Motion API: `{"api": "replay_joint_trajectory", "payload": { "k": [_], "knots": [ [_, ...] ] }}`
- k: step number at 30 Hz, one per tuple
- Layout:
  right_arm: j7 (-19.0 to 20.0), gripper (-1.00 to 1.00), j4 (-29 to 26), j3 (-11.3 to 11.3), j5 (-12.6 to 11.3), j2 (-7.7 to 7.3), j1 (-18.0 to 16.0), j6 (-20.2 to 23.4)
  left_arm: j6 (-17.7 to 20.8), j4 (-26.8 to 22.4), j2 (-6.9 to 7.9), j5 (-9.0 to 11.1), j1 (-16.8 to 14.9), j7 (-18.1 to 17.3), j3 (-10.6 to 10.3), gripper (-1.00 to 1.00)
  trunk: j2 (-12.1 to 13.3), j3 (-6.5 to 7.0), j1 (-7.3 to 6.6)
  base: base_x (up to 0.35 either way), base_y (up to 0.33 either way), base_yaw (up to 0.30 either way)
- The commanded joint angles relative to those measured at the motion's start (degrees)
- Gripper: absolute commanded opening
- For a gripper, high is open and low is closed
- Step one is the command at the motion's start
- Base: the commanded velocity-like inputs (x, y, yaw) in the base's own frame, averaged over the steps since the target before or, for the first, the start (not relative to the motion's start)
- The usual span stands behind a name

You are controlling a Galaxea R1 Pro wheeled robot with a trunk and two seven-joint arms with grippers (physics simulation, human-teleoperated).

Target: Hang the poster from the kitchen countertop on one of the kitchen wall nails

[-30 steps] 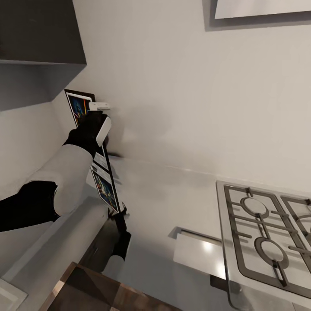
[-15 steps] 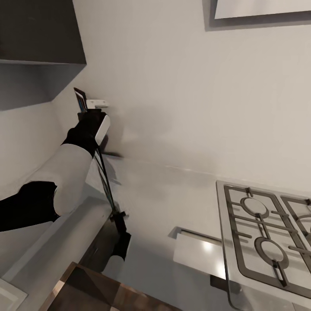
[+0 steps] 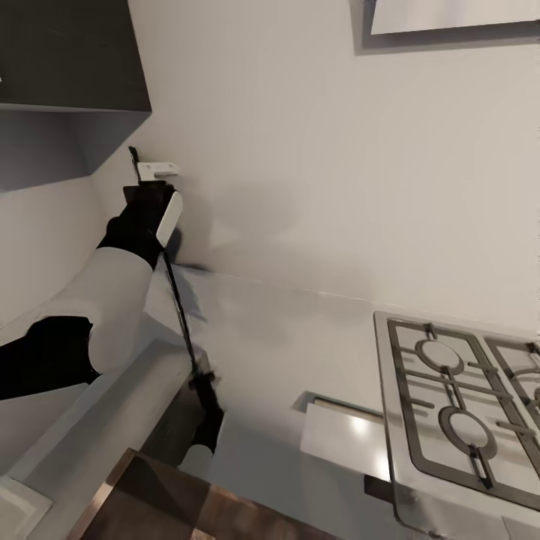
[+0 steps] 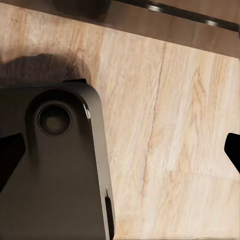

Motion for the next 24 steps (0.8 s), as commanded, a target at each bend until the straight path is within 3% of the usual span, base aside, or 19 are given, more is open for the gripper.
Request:
{"api": "replay_joint_trajectory", "payload": {
  "k": [1, 24],
  "knots": [
    [0.05, 1.00, -0.09, -0.14, 0.06, 0.01, 0.03, -0.07, 0.37, -0.16, 0.01, -0.14, -0.03, 0.04, 0.13, -1.00, -0.03, -0.05, -0.02, -0.162, 0.000, 0.000],
    [0.11, 1.00, -0.01, -0.24, -0.06, -0.18, 0.03, -0.15, 0.40, -0.52, 0.20, -0.14, -0.03, 0.01, 0.07, -1.00, -0.03, -0.05, -0.02, -0.221, 0.000, 0.000]
  ]
}}
